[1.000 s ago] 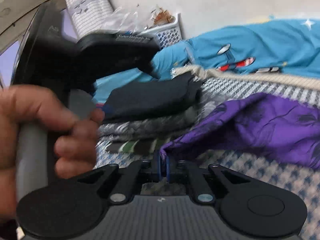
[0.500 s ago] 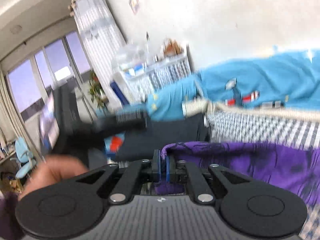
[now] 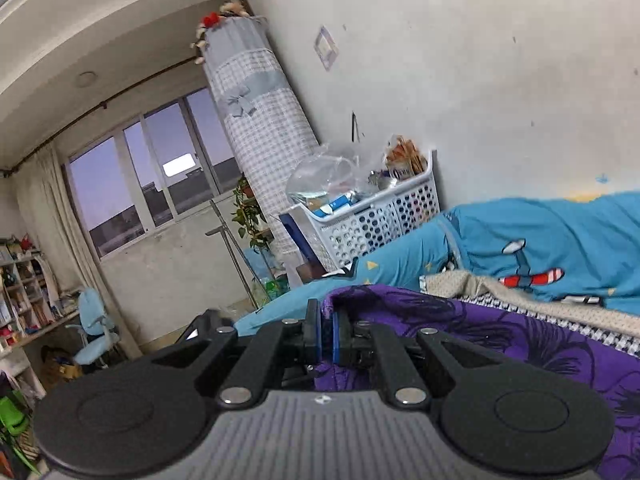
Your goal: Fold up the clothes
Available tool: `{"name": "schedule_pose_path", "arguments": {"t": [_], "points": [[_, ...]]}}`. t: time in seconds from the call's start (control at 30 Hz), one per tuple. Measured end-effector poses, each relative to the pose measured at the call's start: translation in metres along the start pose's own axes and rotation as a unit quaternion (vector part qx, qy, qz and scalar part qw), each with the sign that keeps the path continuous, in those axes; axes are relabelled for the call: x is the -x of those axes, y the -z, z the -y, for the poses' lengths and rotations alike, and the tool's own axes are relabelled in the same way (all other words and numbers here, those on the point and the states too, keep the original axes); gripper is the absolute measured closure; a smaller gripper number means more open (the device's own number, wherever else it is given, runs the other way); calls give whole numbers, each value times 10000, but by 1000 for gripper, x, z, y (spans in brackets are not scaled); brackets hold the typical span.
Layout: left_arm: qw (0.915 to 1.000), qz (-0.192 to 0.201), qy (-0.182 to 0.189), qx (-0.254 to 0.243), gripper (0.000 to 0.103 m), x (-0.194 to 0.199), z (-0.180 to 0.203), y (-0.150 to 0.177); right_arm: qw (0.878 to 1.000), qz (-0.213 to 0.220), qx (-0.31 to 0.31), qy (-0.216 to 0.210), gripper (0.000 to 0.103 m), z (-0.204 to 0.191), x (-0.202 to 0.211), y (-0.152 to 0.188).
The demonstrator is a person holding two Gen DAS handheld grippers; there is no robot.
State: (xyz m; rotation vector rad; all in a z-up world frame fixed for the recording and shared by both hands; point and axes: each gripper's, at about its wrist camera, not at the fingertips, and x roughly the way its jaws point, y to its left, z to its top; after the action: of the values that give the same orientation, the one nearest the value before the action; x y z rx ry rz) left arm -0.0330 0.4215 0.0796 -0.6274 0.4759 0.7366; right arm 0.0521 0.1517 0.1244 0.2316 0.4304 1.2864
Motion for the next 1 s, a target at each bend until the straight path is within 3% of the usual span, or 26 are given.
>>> {"name": "schedule_pose_path", "arguments": {"t": [0.1,0.27,0.47,0.57,0.7,0.87,1.0], "points": [[10000,-32,-50,37,0,-1,-3,-1,9962,-745,-418,-140,96,21,-39,12],[9971,256,-714,96,0,2,-17,-9,9838,-1658,-655,198,86,49,-97,61],[9972,220,-717,7,0,0,-16,-9,9888,-1141,-903,335,70,69,-89,70],[9983,136,-566,-73,0,-2,-10,-6,9905,-938,-818,577,69,73,-78,63],[9989,30,-376,-264,0,-4,1,-1,9864,-1075,-505,1138,69,79,-61,73],[9989,-147,-141,-419,0,-6,15,7,9717,-1247,-385,1967,69,92,-49,105],[9984,-254,54,-511,0,-5,28,14,9473,-1933,-269,2539,69,99,-61,132]]}}
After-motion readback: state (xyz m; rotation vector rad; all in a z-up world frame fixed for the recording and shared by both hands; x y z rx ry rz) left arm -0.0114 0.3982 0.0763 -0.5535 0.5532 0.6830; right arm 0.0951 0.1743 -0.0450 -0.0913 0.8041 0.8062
